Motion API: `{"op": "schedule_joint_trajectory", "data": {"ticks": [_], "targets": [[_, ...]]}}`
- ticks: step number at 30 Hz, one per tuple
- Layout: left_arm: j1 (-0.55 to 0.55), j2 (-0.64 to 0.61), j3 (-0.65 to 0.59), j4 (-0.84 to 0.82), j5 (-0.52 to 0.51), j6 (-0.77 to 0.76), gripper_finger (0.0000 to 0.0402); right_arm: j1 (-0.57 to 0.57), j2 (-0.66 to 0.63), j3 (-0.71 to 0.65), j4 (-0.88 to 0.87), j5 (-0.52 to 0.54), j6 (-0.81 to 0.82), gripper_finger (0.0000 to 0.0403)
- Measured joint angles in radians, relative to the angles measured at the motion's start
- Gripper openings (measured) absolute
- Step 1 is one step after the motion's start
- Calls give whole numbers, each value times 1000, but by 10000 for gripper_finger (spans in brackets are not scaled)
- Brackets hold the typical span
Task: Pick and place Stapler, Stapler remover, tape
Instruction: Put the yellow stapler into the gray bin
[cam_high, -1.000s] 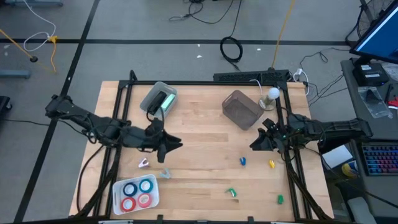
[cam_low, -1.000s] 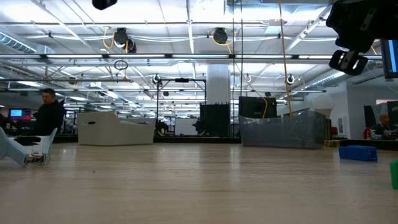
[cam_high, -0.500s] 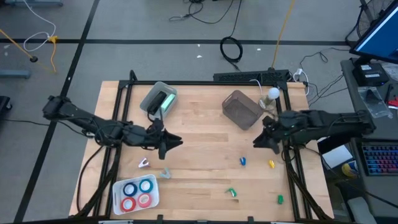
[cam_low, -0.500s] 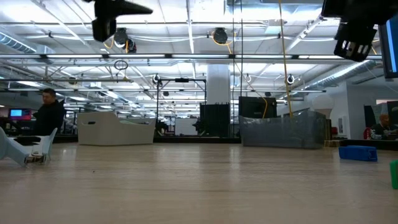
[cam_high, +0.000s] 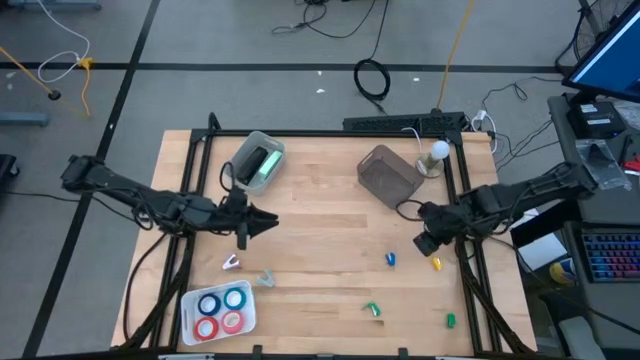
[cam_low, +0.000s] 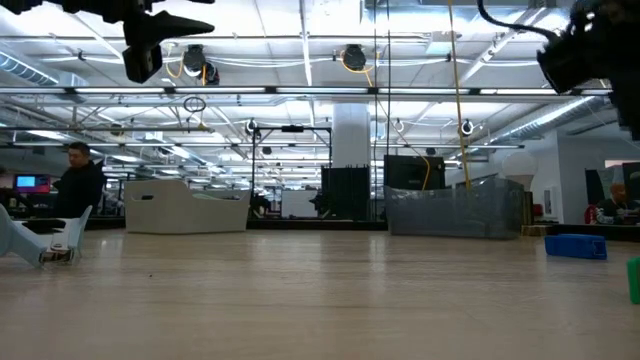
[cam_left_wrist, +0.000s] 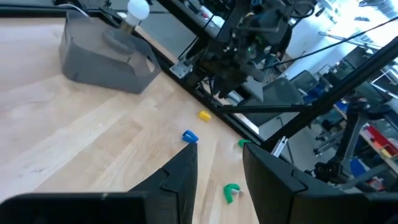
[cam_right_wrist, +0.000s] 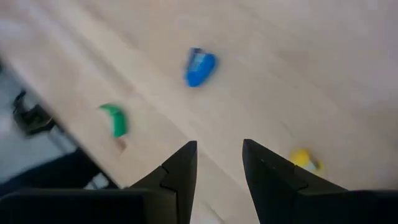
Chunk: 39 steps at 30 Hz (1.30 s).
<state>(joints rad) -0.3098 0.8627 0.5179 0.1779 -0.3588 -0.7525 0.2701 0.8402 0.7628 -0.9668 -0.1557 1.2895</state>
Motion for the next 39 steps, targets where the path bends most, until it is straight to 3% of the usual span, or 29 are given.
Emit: {"op": "schedule_joint_trajectory", "data": {"ticks": [7, 15, 29, 34, 39], "targets": [[33, -34, -19, -13, 20, 15, 129, 55, -2, 0, -167, 3, 332, 122], [75, -33, -19, -19, 95, 26, 129, 69, -2, 0, -150, -2, 297, 125], [84, -33, -19, -17, 99, 35, 129, 68, 0, -1, -80, 2, 297, 119], [85, -33, -19, -17, 99, 35, 129, 68, 14, -8, -101, -6, 391, 120], [84, -33, -19, -17, 99, 35, 129, 69, 21, -76, -101, -103, 468, 129]]}}
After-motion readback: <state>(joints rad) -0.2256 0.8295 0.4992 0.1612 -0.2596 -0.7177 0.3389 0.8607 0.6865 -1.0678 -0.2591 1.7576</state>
